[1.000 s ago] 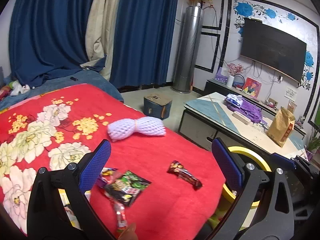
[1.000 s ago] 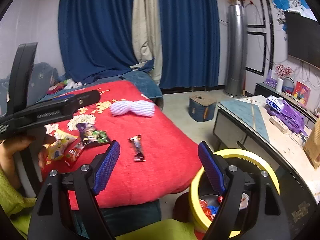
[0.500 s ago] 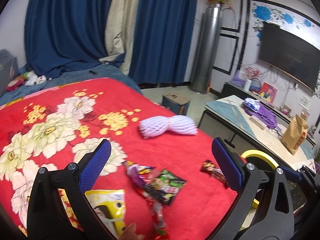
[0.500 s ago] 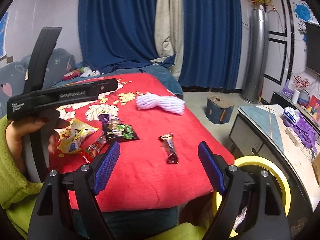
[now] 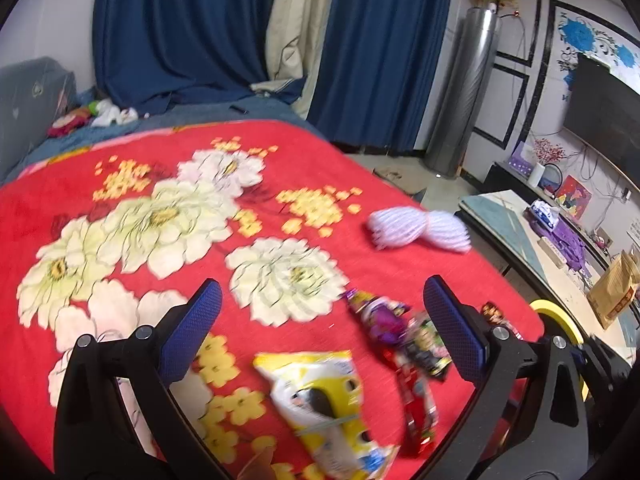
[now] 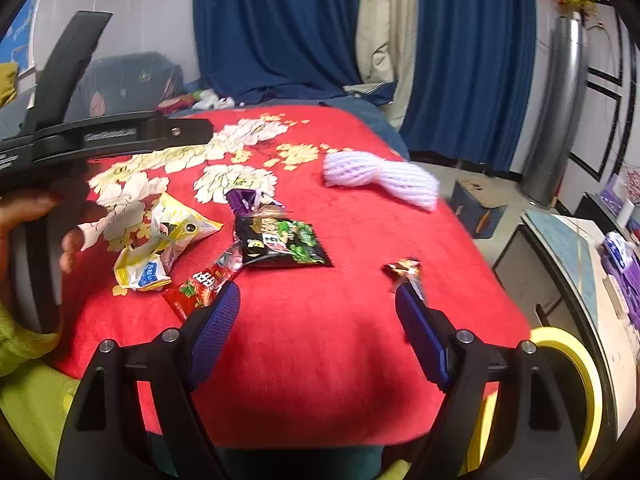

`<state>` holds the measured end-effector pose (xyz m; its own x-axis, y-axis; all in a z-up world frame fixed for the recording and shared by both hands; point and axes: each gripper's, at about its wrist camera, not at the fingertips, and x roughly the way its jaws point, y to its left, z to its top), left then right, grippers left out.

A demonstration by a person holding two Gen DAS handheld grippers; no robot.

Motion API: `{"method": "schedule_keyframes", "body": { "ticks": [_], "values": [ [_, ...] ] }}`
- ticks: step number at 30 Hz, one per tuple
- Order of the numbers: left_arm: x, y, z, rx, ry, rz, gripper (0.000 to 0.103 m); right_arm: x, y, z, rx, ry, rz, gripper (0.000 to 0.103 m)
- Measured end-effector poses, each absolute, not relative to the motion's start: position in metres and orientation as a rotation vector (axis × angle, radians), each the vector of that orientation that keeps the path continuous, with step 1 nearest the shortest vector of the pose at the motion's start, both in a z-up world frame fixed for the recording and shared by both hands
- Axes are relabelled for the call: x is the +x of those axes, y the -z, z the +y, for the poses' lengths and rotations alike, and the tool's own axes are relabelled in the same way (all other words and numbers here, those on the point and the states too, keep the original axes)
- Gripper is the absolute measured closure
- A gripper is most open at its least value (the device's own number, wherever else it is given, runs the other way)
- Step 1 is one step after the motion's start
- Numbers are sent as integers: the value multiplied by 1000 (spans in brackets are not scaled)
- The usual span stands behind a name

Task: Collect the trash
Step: 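Grasp the yellow-white chip bag with the left tool while the right tool grasps the black snack packet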

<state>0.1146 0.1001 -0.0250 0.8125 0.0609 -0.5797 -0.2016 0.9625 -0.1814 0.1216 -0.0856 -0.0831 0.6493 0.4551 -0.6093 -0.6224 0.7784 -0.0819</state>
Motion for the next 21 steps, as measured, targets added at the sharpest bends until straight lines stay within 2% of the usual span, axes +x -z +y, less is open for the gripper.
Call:
{"method": "schedule_keyframes", "body": {
  "ticks": [15,17,21],
  "values": [
    [106,65,130,-375,-65,757,11,156,102,-32,-495,-684,618,27],
    [108,68,128,-376,-54,772,11,159,103,-28,-505,-695,619,31],
    [110,75,127,-389,-38,799,11,165,107,-24,-502,-711,648,45]
  ]
}}
